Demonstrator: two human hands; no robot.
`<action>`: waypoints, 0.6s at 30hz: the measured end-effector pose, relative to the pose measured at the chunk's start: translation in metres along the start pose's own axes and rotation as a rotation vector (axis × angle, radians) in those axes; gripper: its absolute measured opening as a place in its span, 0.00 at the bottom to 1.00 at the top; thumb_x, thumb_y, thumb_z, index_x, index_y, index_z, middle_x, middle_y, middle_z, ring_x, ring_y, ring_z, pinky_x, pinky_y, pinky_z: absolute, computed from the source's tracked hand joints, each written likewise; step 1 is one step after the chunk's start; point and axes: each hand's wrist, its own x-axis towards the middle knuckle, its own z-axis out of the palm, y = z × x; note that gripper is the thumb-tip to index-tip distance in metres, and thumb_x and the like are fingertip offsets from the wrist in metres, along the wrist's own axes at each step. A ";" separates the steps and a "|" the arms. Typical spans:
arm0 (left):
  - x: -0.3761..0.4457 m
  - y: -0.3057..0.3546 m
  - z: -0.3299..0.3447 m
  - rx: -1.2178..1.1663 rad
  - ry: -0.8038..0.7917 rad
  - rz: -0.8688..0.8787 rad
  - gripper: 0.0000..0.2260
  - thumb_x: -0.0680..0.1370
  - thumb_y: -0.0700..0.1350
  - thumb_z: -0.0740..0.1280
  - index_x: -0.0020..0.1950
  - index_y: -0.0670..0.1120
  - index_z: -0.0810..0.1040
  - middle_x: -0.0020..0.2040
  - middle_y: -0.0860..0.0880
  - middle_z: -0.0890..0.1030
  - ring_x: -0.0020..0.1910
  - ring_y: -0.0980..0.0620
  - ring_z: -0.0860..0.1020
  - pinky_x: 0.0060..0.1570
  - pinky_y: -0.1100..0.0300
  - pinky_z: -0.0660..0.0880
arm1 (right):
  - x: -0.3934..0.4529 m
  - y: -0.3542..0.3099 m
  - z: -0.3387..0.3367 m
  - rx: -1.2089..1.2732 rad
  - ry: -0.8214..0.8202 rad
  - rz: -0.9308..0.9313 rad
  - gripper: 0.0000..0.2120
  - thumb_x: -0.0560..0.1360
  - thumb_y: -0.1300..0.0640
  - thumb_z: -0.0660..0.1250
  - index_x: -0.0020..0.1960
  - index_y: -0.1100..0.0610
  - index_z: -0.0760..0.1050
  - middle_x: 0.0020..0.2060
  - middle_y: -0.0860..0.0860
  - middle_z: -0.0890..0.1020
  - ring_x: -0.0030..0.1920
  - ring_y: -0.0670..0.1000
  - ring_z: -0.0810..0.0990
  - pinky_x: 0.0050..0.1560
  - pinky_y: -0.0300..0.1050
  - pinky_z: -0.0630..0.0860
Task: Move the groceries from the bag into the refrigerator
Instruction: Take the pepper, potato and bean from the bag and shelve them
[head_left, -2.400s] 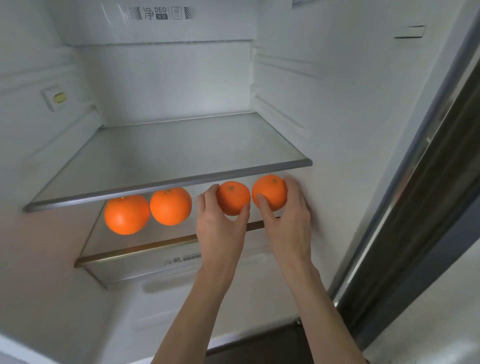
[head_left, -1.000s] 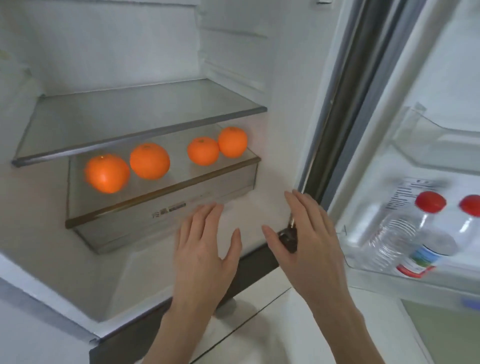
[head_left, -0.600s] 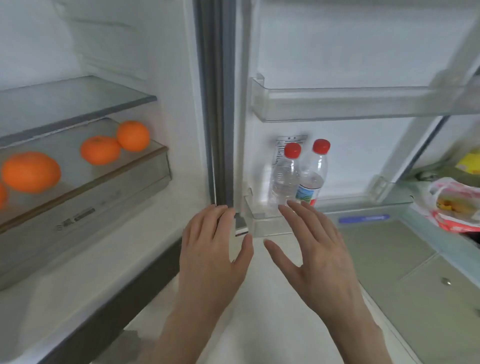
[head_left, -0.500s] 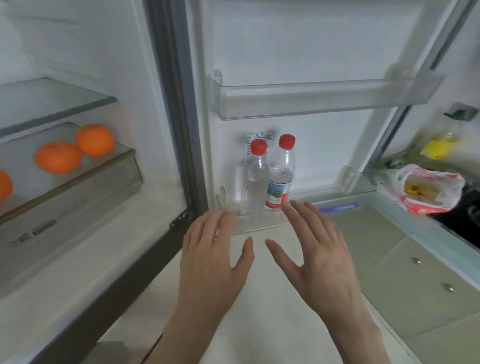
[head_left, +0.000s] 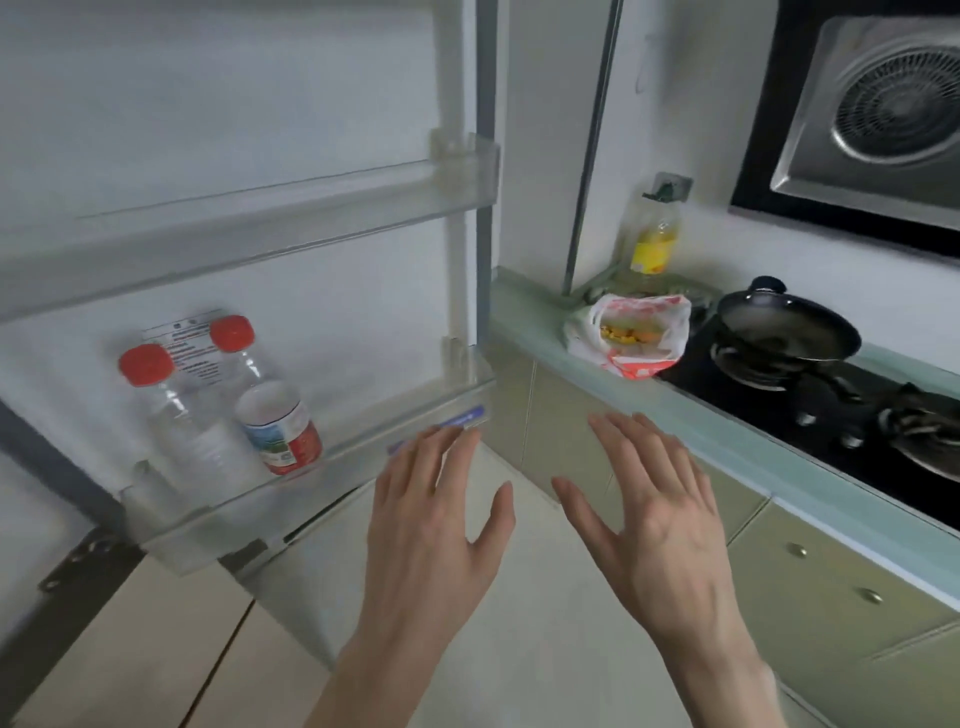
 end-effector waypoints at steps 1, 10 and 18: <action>0.008 0.012 0.011 -0.012 0.004 0.008 0.21 0.79 0.54 0.65 0.69 0.46 0.78 0.64 0.50 0.79 0.66 0.46 0.77 0.64 0.50 0.74 | 0.004 0.016 -0.003 0.000 0.004 0.013 0.29 0.79 0.38 0.63 0.72 0.55 0.74 0.68 0.51 0.78 0.72 0.57 0.74 0.69 0.59 0.73; 0.070 0.097 0.105 -0.113 0.037 0.091 0.18 0.81 0.51 0.64 0.67 0.44 0.79 0.63 0.49 0.80 0.64 0.47 0.77 0.65 0.53 0.74 | 0.036 0.142 -0.021 -0.004 0.060 0.051 0.28 0.80 0.39 0.65 0.73 0.56 0.73 0.69 0.51 0.77 0.70 0.56 0.75 0.67 0.57 0.75; 0.107 0.130 0.173 -0.118 -0.053 0.132 0.19 0.81 0.52 0.64 0.68 0.45 0.78 0.63 0.50 0.80 0.65 0.47 0.77 0.65 0.53 0.74 | 0.067 0.218 -0.015 0.005 0.059 0.125 0.28 0.82 0.38 0.62 0.74 0.54 0.72 0.70 0.49 0.76 0.68 0.54 0.77 0.64 0.53 0.77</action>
